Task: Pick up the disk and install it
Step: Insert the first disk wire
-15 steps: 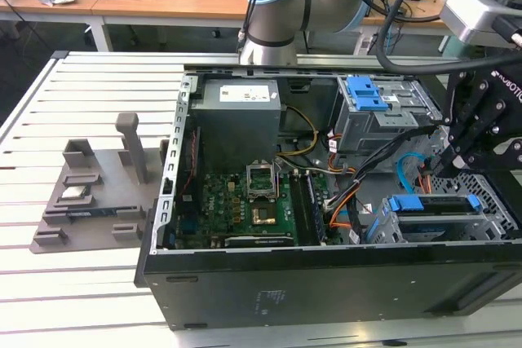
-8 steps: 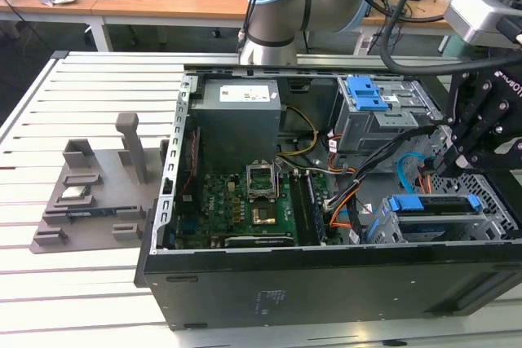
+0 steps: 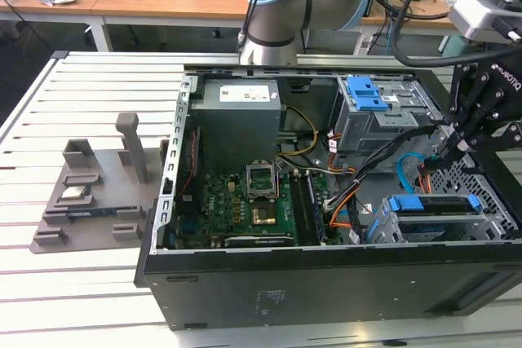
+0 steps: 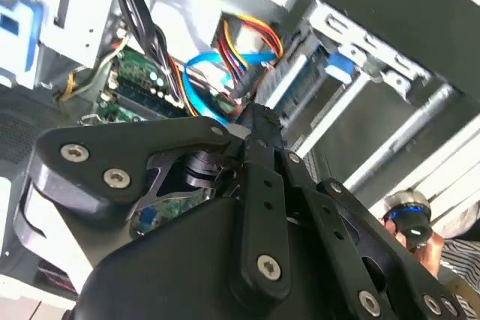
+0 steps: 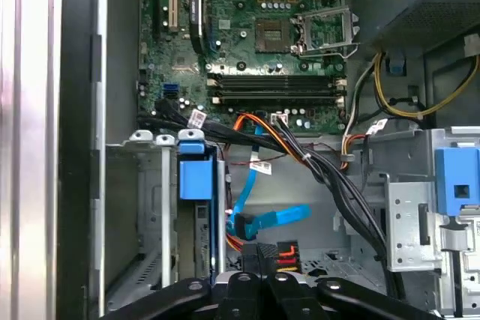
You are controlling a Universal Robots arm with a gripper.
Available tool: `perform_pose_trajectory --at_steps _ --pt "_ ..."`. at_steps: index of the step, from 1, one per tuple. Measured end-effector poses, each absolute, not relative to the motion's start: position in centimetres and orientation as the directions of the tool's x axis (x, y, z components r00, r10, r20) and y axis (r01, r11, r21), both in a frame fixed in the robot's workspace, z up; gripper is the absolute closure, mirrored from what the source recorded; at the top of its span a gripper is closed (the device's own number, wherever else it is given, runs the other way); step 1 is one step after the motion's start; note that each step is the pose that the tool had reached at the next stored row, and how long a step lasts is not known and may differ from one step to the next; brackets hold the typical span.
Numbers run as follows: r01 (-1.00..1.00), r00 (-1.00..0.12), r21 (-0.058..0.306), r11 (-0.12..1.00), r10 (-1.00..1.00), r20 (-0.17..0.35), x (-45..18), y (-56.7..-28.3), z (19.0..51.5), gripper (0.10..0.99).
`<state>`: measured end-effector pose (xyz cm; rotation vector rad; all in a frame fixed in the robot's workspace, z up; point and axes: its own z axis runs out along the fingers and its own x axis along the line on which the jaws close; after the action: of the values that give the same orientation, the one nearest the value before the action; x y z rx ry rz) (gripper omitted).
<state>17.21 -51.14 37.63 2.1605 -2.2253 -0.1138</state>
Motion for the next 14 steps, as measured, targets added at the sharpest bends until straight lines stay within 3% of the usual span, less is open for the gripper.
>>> perform_pose_trajectory --at_steps 4,6,7,8,14 --pt "-0.996 -0.03 0.079 0.029 -0.999 -0.02 17.8 -50.8 36.9 0.973" --pt "-0.996 -0.031 0.079 0.029 -0.999 -0.02 17.8 -50.8 36.9 0.851" --pt "-0.996 -0.031 0.079 0.029 -0.999 -0.02 17.8 -50.8 36.9 0.851" --pt "-0.996 -0.031 0.079 0.029 -0.999 -0.02 17.8 -50.8 36.8 0.784" --pt "-0.996 -0.031 0.078 0.03 -1.0 -0.007 17.8 -50.4 35.7 0.784"
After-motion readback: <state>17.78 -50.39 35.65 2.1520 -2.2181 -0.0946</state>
